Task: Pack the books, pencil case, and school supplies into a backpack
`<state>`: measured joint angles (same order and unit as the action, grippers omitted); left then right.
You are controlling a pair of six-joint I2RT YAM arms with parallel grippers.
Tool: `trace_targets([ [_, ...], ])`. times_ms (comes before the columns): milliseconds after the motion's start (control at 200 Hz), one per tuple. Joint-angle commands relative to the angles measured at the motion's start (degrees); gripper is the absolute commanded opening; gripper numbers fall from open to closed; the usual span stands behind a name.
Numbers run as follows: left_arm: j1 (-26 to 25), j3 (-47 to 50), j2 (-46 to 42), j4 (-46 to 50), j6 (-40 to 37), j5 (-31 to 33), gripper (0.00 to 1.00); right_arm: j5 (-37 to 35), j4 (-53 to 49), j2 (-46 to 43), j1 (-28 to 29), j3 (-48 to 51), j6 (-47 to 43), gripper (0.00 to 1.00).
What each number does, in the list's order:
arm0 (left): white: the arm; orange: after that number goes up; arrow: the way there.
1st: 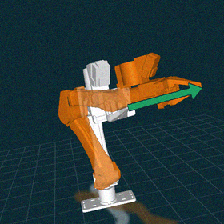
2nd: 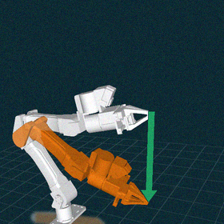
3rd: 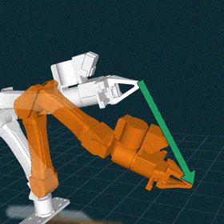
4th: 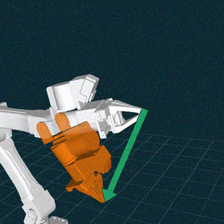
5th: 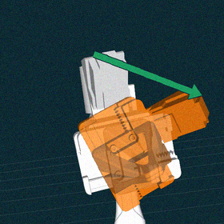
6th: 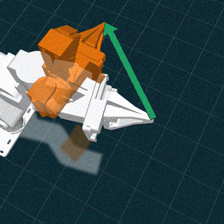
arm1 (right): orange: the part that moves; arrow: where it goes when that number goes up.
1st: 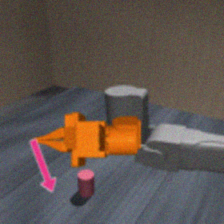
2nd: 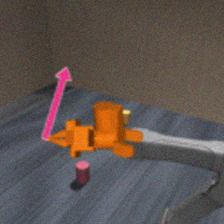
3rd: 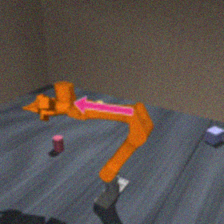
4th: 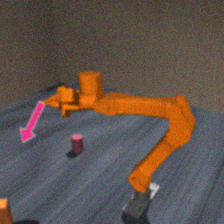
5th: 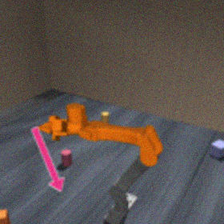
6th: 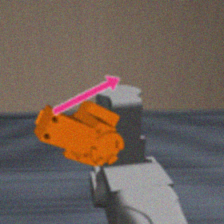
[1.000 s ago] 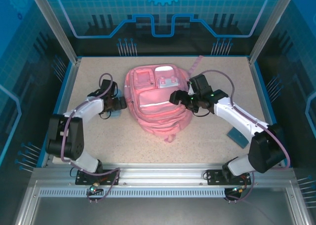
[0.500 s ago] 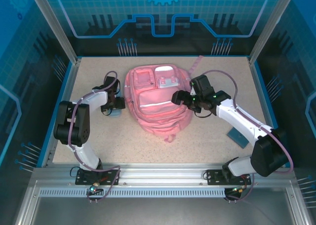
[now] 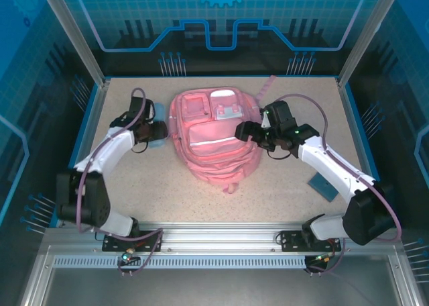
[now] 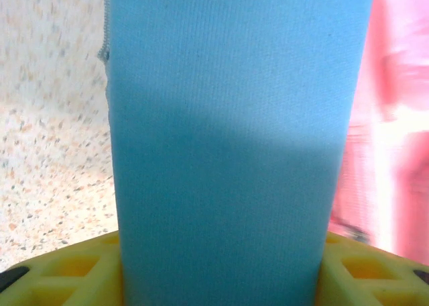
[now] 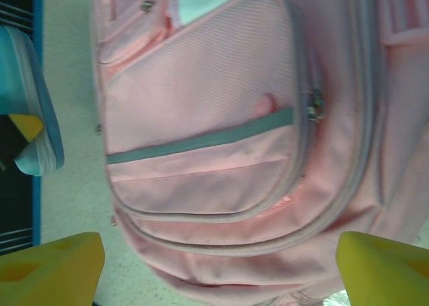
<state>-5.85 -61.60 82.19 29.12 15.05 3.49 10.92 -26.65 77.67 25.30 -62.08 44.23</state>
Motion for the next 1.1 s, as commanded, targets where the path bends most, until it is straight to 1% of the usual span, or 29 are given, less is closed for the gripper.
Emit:
trace_targets([
  [0,-3.71,0.78,-5.37,-1.87,-0.09,-8.27,0.54,7.13,3.54,-0.9,-0.56,-1.19,-3.61,0.9],
  [135,-11.17,1.6,-9.37,-5.13,-3.32,-12.44,0.52,12.62,3.39,1.09,-0.79,-5.3,-6.19,0.9],
  [270,-16.71,3.35,-11.08,-9.17,-6.06,-15.96,0.51,17.54,2.94,3.94,-0.78,-8.71,-6.98,0.9],
  [355,-18.99,3.98,-10.83,-10.6,-7.39,-16.79,0.49,21.15,4.55,5.33,-0.78,-9.57,-6.55,0.9],
  [455,-21.12,4.45,-10.24,-11.54,-8.66,-17.44,0.45,25.41,6.35,7.49,-0.46,-10.39,-5.28,0.89],
  [635,-23.78,5.18,-9.91,-12.89,-10.61,-17.5,0.45,27.27,8.43,10.75,1.29,-12.07,-2.88,0.88],
  [745,-25.02,4.92,-9.6,-12.35,-12.12,-17.46,0.45,28.61,10.01,12.52,1.64,-12.6,-0.89,0.83],
  [880,-25.35,4.99,-9.66,-12.33,-12.63,-17.73,0.45,29.68,11.47,13.65,1.89,-12.45,0.5,0.73],
  [1016,-25.35,5.44,-10.21,-13.51,-12.88,-19.5,0.47,30.45,13.48,13.48,1.75,-11.23,1.63,0.67],
  [1096,-25.36,5.62,-10.3,-13.66,-12.85,-19.59,0.51,31.4,14.24,13.39,1.77,-10.93,2.09,0.58],
])
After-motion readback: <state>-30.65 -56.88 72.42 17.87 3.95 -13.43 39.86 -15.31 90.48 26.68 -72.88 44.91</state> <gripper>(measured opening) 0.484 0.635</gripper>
